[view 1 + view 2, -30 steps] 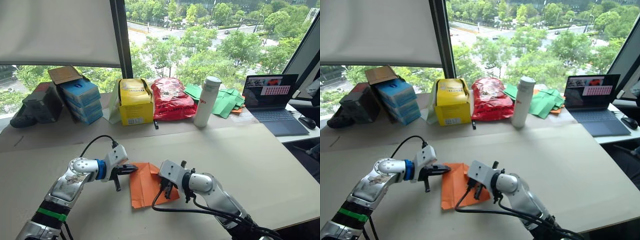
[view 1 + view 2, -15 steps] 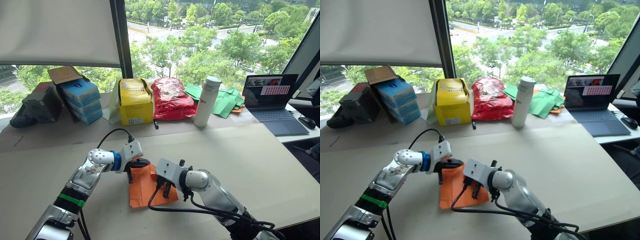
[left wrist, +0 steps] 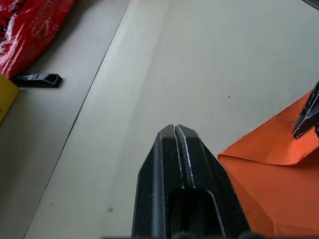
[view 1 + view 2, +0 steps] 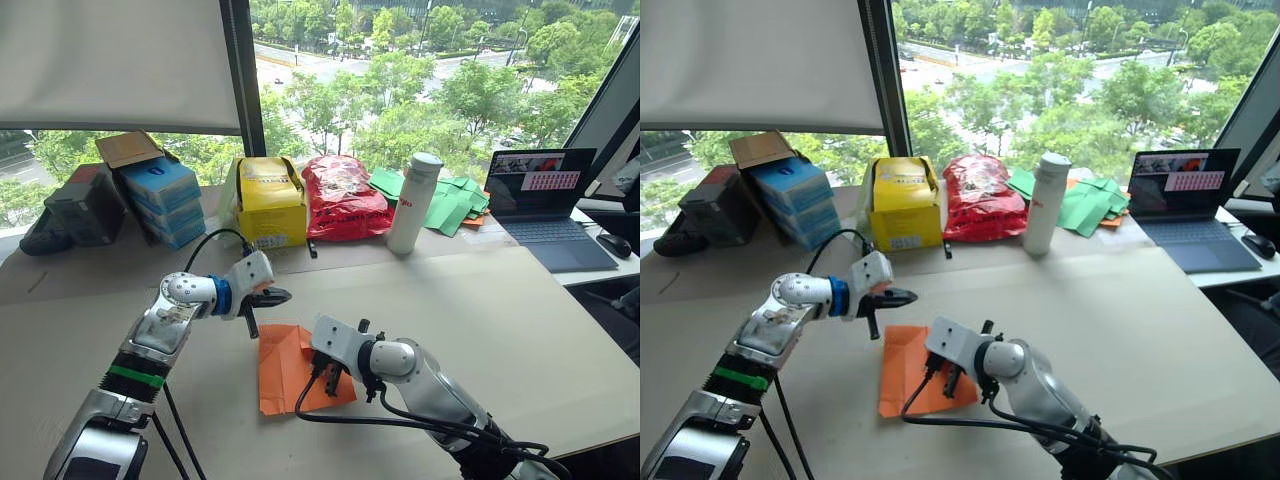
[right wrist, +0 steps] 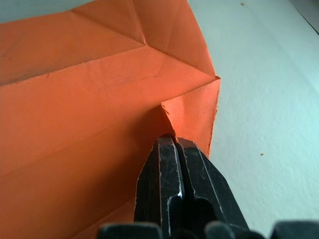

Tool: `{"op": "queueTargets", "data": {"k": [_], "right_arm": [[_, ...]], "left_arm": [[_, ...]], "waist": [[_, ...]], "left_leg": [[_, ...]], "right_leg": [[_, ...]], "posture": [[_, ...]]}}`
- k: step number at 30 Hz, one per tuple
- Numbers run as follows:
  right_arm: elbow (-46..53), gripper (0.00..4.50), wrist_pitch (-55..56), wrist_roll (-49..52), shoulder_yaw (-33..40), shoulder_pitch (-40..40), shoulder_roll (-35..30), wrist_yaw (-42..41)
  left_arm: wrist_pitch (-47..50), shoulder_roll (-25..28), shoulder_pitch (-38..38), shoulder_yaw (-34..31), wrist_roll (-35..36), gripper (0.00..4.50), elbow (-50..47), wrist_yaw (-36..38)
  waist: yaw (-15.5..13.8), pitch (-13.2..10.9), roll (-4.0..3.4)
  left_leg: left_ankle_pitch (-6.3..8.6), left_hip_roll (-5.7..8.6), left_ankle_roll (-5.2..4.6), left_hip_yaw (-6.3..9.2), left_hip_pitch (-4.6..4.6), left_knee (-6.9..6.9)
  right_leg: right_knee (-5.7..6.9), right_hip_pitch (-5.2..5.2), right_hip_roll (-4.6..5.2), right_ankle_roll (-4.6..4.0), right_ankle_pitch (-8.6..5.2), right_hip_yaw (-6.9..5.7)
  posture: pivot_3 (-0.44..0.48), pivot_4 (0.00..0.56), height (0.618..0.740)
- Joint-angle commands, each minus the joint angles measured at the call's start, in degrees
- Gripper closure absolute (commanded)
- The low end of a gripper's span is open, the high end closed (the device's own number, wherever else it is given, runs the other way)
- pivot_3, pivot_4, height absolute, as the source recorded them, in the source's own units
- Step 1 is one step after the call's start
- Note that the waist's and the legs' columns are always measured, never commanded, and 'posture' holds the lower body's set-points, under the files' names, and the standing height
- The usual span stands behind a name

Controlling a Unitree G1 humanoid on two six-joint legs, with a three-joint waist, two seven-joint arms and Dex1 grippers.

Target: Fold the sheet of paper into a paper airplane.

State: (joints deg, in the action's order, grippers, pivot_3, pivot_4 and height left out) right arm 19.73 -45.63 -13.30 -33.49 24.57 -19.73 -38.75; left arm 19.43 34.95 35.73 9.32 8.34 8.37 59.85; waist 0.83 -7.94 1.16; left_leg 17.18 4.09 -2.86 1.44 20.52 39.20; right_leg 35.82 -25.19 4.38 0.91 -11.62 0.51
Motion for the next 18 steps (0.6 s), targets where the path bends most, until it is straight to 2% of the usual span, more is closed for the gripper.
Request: {"op": "queueTargets", "data": {"k": [1, 7, 9, 12, 18], "right_arm": [[-1.2, 4.47, -0.9, 0.2, -1.2, 0.2, -0.1, -0.5], [-1.7, 4.47, -0.8, 0.3, -1.1, 0.6, -0.2, -0.5], [-1.7, 4.47, -0.8, 0.3, -1.1, 0.7, -0.5, -0.6], [-1.7, 4.47, -0.8, 0.3, -1.0, 0.7, -0.6, -0.6], [-2.0, 4.47, -0.5, 0.2, -1.0, 0.9, -0.8, -0.6]], "left_arm": [[2.5, -1.0, 1.3, -1.2, 3.4, 4.50, -5.3, 0.9], [3.2, -5.1, -1.8, 3.1, 2.2, 4.50, -6.7, -0.4], [-1.9, -3.9, -3.0, 6.8, -3.0, 4.50, -4.1, -0.7], [-2.4, -4.5, -3.0, 6.5, -3.1, 4.50, -2.4, -1.2], [-8.5, -4.6, -1.4, 8.6, -8.0, 4.50, 4.4, -1.9]], "waist": [[0.0, 0.0, 0.01], [0.1, 0.0, 0.02], [0.2, 0.0, 0.02], [0.1, 0.0, 0.02], [0.0, 0.0, 0.03]], "left_leg": [[0.00, 0.00, 0.00, 0.00, 0.00, 0.01], [-0.01, 0.00, 0.02, 0.00, -0.01, 0.05], [-0.01, 0.00, 0.02, 0.00, -0.02, 0.05], [-0.03, 0.00, 0.05, -0.01, -0.01, 0.04], [-0.03, 0.00, 0.04, -0.01, -0.01, 0.06]], "right_leg": [[0.00, 0.00, 0.00, 0.00, 0.00, 0.00], [0.05, 0.02, -0.01, 0.00, 0.00, 0.03], [0.06, 0.02, -0.02, 0.00, 0.00, 0.06], [0.07, -0.01, -0.03, -0.01, 0.00, 0.06], [0.06, 0.01, -0.02, -0.01, 0.00, 0.03]], "posture": [[0.000, 0.150, 0.740], [0.000, 0.150, 0.740], [0.000, 0.150, 0.740], [0.000, 0.150, 0.740], [0.000, 0.150, 0.740]]}}
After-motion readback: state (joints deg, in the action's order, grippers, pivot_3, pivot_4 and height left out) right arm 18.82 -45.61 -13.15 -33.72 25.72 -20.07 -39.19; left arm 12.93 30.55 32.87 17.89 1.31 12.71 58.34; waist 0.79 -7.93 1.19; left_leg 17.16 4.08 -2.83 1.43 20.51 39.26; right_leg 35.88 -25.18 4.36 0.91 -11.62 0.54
